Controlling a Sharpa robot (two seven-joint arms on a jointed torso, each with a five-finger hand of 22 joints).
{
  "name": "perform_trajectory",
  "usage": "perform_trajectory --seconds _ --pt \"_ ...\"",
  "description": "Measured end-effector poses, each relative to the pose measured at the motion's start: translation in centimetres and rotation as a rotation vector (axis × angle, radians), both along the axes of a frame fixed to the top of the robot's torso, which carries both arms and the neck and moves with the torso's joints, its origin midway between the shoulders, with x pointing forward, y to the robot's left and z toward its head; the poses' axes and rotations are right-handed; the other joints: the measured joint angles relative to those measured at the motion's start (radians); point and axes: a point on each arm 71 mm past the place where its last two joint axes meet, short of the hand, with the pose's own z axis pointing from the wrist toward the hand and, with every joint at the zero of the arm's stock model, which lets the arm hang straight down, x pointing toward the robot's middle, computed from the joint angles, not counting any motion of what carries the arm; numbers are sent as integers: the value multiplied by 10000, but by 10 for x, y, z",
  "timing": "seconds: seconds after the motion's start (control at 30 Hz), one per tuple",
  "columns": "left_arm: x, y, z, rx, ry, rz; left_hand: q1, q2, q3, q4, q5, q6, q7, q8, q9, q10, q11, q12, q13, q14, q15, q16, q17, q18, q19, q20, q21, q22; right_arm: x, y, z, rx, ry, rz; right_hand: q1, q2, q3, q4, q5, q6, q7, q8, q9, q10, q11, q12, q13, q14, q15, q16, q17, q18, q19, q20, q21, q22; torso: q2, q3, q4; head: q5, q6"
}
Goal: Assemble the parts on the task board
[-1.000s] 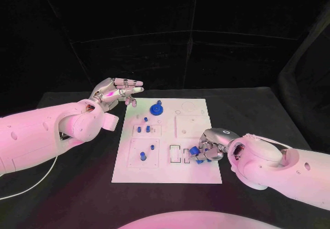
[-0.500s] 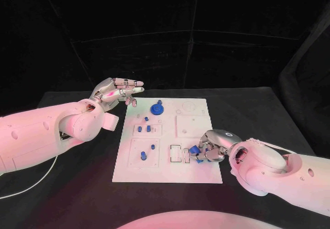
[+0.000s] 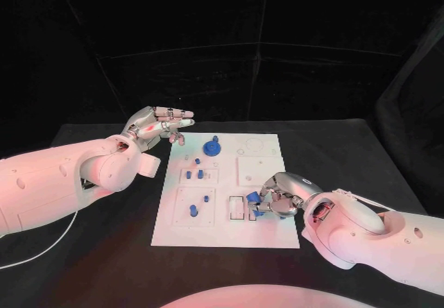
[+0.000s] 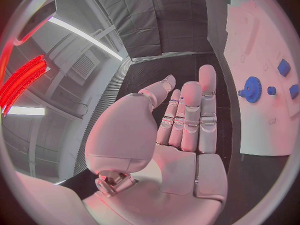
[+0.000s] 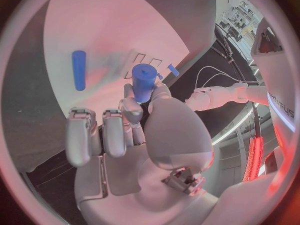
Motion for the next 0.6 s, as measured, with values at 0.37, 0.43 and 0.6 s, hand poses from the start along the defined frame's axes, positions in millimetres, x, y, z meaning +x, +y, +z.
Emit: perform_trajectory --seconds 0.37,0.43,0.6 --pt "0 -1 0 -9 13 -33 0 0 0 0 0 0 0 0 0 0 0 0 0 0 0 0 -15 -1 0 0 0 1 6 22 -9 275 659 42 -628 503 -419 36 -745 270 -103 0 553 88 -87 -249 -65 12 -58 0 10 0 -36 -36 0 0 28 -6 -4 85 9" --pt "-1 -1 0 -9 15 -37 0 0 0 0 0 0 0 0 0 0 0 0 0 0 0 0 -16 -1 0 0 0 1 7 25 -10 274 747 26 -681 476 -451 67 -745 316 -149 0 584 105 -104 -249 -29 -1 -71 0 18 0 -37 -36 0 0 29 -6 -7 98 3" --pt "-1 -1 0 -12 18 -46 0 0 0 0 0 0 0 0 0 0 0 0 0 0 0 0 -15 0 0 0 0 1 8 29 -12 250 918 -18 -733 423 -504 33 -785 380 -155 23 591 107 -106 -249 -21 2 -77 0 12 0 -37 -36 0 -1 29 -2 -25 133 -22"
